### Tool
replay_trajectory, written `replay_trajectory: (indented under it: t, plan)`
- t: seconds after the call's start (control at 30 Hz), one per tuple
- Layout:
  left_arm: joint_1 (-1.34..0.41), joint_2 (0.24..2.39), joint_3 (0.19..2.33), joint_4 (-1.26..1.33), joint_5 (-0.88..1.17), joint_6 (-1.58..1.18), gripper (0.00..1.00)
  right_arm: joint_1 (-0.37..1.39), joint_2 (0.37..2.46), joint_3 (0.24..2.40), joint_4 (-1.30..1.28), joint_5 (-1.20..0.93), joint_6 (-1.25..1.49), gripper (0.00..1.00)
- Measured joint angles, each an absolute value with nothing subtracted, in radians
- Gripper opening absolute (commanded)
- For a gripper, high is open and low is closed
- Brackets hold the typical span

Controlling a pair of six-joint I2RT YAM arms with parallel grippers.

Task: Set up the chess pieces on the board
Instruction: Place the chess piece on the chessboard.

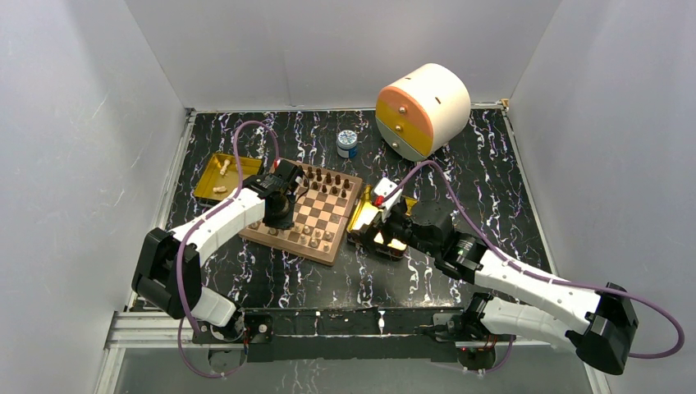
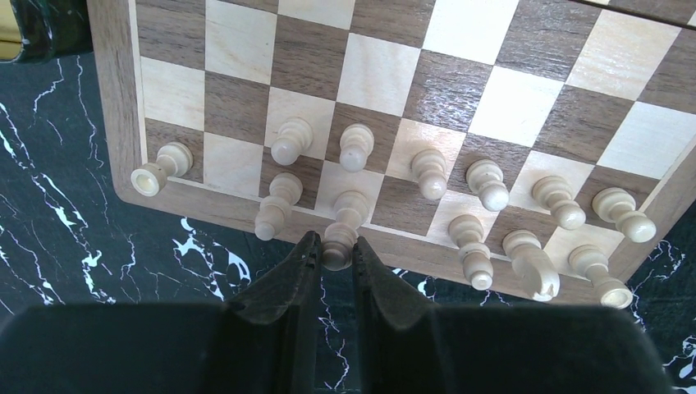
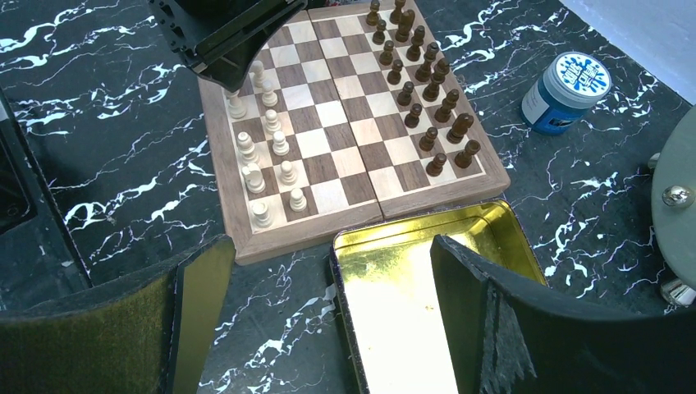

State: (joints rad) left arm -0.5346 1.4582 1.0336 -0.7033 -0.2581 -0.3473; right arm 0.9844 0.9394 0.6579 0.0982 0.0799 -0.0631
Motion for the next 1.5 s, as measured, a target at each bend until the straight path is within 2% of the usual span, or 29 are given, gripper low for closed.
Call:
replay_trajectory:
  t: [1.33, 1.5]
  plan:
    - [-0.539, 1.464, 1.034, -0.686, -0.274, -0.333, 0.12, 0.984, 0.925, 0.656, 0.076, 0.083, -0.056, 0.99]
    - [-0.539, 1.464, 1.035, -0.69, -0.274, -0.333, 0.18, 0.984, 0.925, 0.656, 0.076, 0.083, -0.056, 0.99]
